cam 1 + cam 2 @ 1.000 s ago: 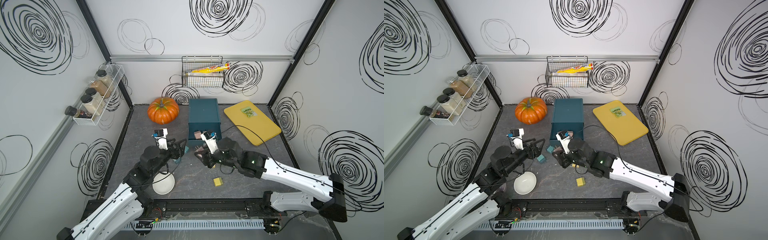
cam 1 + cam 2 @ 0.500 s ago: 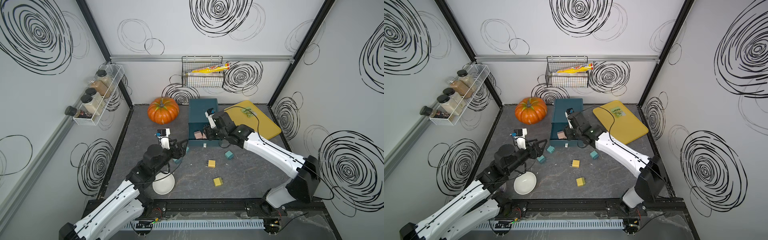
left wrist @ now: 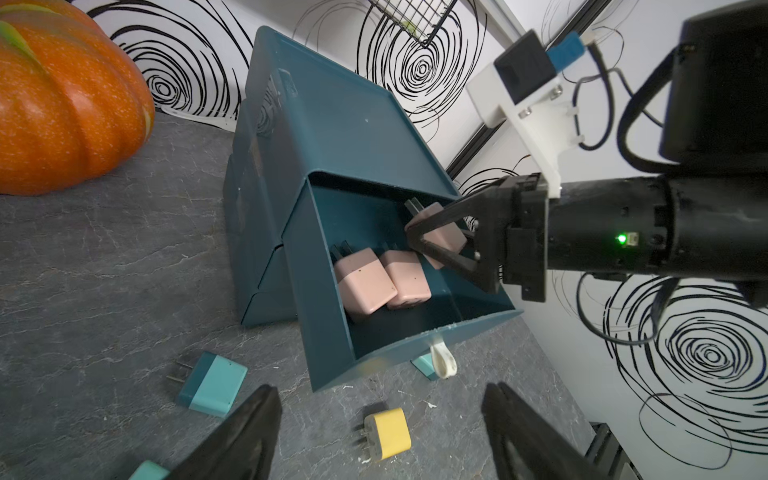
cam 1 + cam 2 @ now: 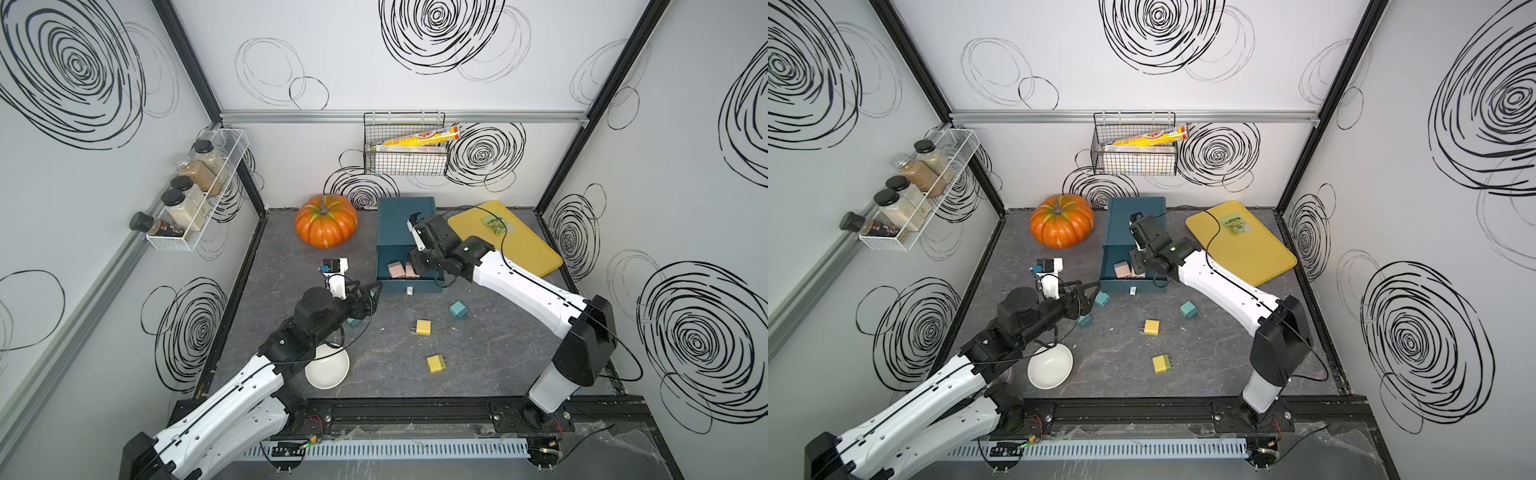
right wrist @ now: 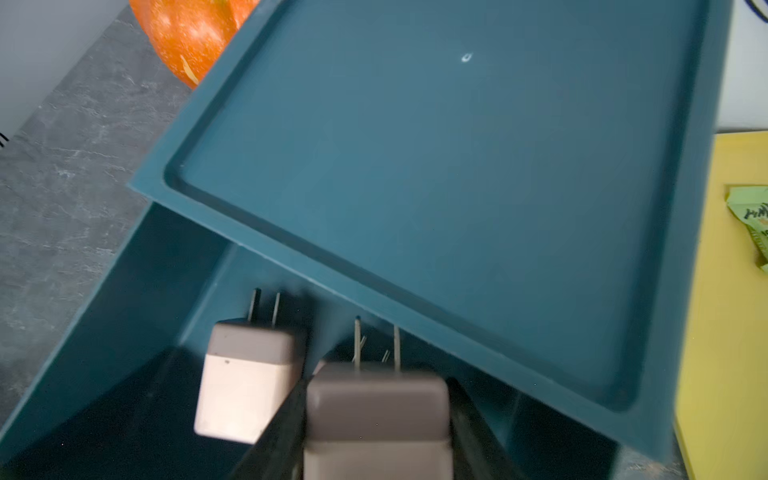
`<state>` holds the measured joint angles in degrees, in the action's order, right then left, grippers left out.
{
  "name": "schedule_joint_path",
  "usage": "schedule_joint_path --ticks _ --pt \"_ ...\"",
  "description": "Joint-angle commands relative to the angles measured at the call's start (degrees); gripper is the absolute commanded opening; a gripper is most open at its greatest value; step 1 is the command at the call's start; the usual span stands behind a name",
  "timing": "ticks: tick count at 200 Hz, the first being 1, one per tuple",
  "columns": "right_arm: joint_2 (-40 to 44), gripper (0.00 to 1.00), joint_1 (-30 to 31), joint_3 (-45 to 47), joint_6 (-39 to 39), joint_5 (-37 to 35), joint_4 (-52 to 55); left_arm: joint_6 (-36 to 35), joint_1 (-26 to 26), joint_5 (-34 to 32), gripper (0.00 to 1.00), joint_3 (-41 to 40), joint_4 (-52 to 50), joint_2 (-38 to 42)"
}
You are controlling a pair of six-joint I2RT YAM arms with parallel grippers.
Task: Place the plugs into the drawer by color
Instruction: Place the plug in the drawer.
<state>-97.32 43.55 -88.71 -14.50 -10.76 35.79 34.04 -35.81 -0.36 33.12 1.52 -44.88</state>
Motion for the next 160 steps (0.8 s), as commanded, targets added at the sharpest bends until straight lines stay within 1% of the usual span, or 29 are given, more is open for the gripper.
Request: schedule_joint_path --ticks 1,31,88,102,114,127,160 --pt "-2.09 0.13 -0.29 -3.42 0.92 -1.35 5.64 -0.18 -1.46 -1.5 0.83 1.43 3.06 -1.26" --pt "-3.86 0.13 -0.22 -4.46 1.05 -2.76 6.95 -0.45 -3.01 -2.84 0.83 1.94 2.89 -2.48" --pt "-4.53 0.15 -0.27 -5.49 0.64 -3.01 7.67 -0.62 -3.37 -3.47 0.83 2.08 2.86 -3.09" --pt "-3.49 0.19 -0.27 -4.55 0.44 -3.32 6.8 -0.61 -3.34 -3.49 0.83 2.16 2.75 -3.19" --pt "-2.68 0.27 -0.22 -3.64 0.35 -3.91 6.03 -0.71 -3.43 -3.47 0.83 2.19 2.7 -3.22" --pt "-2.39 0.31 -0.29 -3.22 0.44 -4.02 5.69 -0.69 -3.46 -3.63 0.83 2.17 2.71 -3.12" --pt "-2.62 0.31 -0.22 -3.33 0.65 -3.23 5.49 -0.73 -3.47 -3.61 0.83 2.25 2.67 -3.05"
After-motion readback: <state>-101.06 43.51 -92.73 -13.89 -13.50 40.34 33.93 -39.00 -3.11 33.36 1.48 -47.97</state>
